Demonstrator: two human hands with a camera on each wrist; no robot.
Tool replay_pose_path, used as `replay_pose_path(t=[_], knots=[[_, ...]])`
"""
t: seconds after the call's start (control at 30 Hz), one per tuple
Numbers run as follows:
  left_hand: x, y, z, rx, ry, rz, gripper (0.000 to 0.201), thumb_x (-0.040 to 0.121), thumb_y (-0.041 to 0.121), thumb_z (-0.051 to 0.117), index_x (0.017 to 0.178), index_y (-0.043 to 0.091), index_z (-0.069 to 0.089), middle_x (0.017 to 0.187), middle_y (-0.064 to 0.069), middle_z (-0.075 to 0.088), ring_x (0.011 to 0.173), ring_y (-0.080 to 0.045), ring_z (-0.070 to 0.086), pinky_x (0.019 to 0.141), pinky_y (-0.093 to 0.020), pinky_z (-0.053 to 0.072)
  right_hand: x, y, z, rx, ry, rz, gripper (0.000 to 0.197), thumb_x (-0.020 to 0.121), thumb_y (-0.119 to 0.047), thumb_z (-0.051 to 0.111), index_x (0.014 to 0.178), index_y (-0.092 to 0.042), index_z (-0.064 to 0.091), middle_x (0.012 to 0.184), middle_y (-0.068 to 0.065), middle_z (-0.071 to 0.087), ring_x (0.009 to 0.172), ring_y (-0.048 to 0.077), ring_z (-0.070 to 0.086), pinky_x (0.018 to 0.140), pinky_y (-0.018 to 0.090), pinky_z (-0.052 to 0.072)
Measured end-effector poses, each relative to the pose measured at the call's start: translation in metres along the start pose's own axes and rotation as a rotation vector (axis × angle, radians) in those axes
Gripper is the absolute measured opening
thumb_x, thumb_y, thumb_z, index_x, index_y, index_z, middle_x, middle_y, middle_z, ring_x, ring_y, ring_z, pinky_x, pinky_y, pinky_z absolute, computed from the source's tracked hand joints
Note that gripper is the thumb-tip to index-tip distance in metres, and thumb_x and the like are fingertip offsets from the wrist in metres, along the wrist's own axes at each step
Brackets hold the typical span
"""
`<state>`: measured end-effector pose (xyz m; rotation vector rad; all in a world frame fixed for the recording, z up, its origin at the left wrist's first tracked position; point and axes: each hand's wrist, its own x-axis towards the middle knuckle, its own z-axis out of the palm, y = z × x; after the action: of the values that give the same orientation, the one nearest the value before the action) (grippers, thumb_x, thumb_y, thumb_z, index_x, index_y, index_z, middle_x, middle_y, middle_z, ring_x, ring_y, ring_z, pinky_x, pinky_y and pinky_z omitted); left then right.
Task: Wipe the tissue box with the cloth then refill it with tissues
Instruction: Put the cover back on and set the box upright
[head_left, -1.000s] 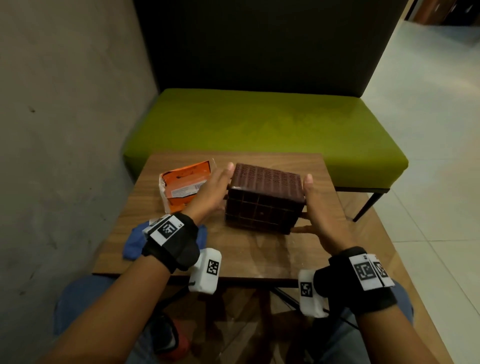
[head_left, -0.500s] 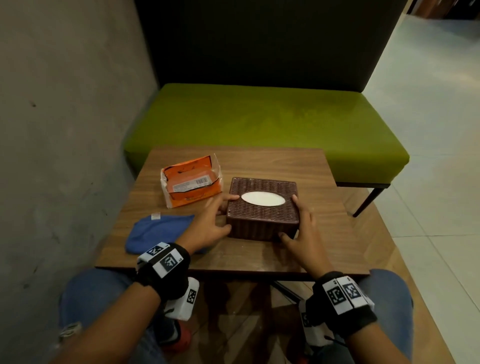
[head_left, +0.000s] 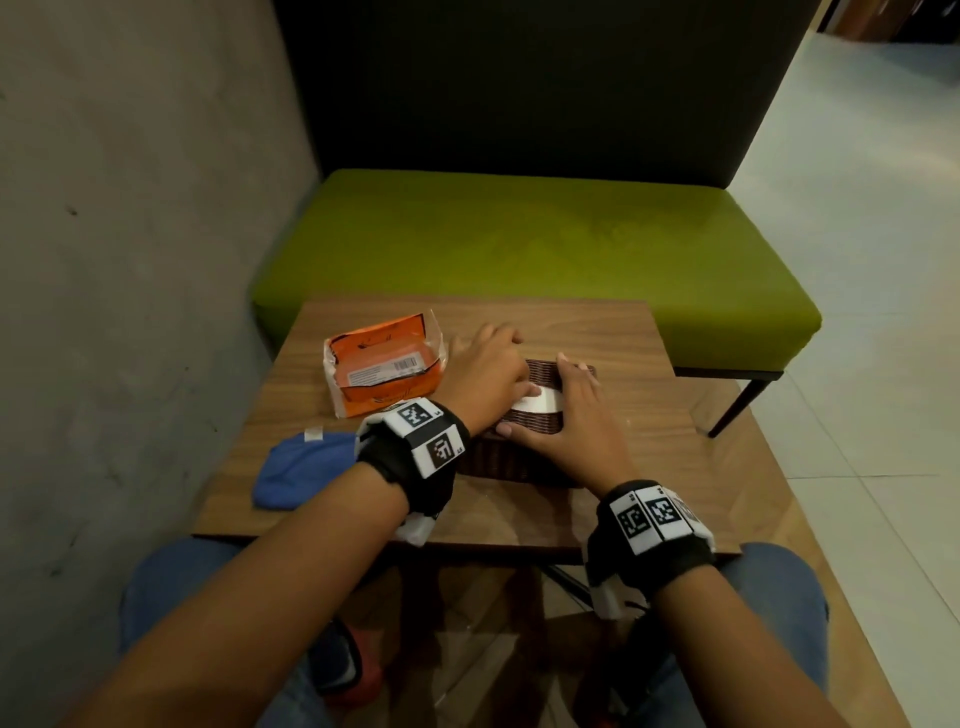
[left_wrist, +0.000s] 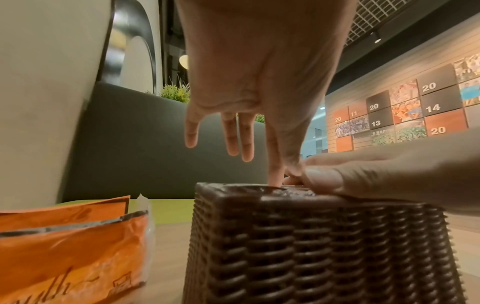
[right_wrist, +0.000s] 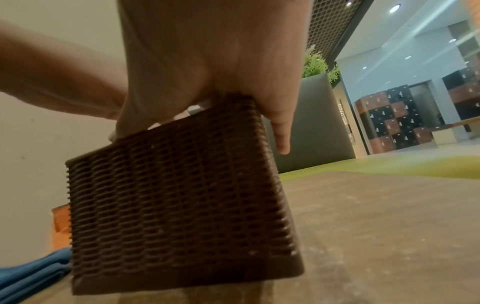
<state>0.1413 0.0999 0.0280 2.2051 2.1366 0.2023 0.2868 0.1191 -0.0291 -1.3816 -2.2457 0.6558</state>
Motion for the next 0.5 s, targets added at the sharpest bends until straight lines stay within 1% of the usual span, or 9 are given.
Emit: replay_pose_path(t=[0.07,0.17,0.23,0.3,0.4,0.5], knots=[[0.004,0.002,0.001,0.026,-0.045,-0.018,0.018,0.082,0.036,0.065,0.095,0.025,0.071,0.142,0.002,0.038,0.133,-0.020,0.027,0.105,-0.055,0.023,-0.001,0.000,0.001,-0.006,0.014,-0.012,0.113,0.067,-0.068,0.069,0.152,-0.012,0.020,0.159,0.002,0.025,0.148,0.019,0.014,0.118,0.033,0.016],[0.007,0.004,0.004,0.043,-0.103,-0.038,0.021,0.077,0.028,0.071,0.097,0.025,0.070,0.144,0.002,0.037,0.133,-0.021,0.028,0.101,-0.053,0.031,0.000,0.000,0.002,0.008,0.015,-0.015,0.113,0.067,-0.067,0.070,0.152,-0.012,0.020,0.159,0.001,0.024,0.149,0.018,0.013,0.117,0.031,0.016],[0.009,0.006,0.006,0.039,-0.099,-0.031,0.019,0.078,0.021,0.068,0.097,0.022,0.070,0.141,0.001,0.039,0.130,-0.021,0.030,0.098,-0.052,0.034,0.000,0.000,0.002,0.019,0.011,-0.012,0.113,0.068,-0.066,0.070,0.152,-0.011,0.019,0.159,0.001,0.024,0.149,0.018,0.012,0.117,0.030,0.017],[0.011,0.008,0.007,0.017,-0.096,-0.028,0.018,0.083,0.015,0.061,0.099,0.018,0.069,0.139,0.000,0.042,0.128,-0.021,0.032,0.096,-0.050,0.036,0.000,0.000,0.002,0.023,0.008,-0.010,0.113,0.068,-0.066,0.071,0.152,-0.011,0.019,0.159,0.000,0.023,0.149,0.018,0.012,0.117,0.030,0.017],[0.012,0.007,0.008,-0.012,-0.099,-0.022,0.021,0.087,0.012,0.053,0.103,0.012,0.066,0.136,-0.001,0.044,0.126,-0.022,0.034,0.093,-0.048,0.036,0.000,0.001,0.002,0.027,0.010,-0.013,0.113,0.067,-0.066,0.071,0.152,-0.012,0.020,0.159,0.000,0.024,0.149,0.017,0.012,0.117,0.030,0.017],[0.014,0.003,0.008,-0.039,-0.113,0.030,0.018,0.086,0.012,0.053,0.097,0.010,0.067,0.136,-0.001,0.044,0.126,-0.022,0.035,0.093,-0.046,0.037,-0.001,0.001,0.002,0.032,0.008,-0.010,0.112,0.067,-0.065,0.072,0.152,-0.012,0.020,0.159,0.000,0.024,0.149,0.017,0.012,0.117,0.031,0.017]])
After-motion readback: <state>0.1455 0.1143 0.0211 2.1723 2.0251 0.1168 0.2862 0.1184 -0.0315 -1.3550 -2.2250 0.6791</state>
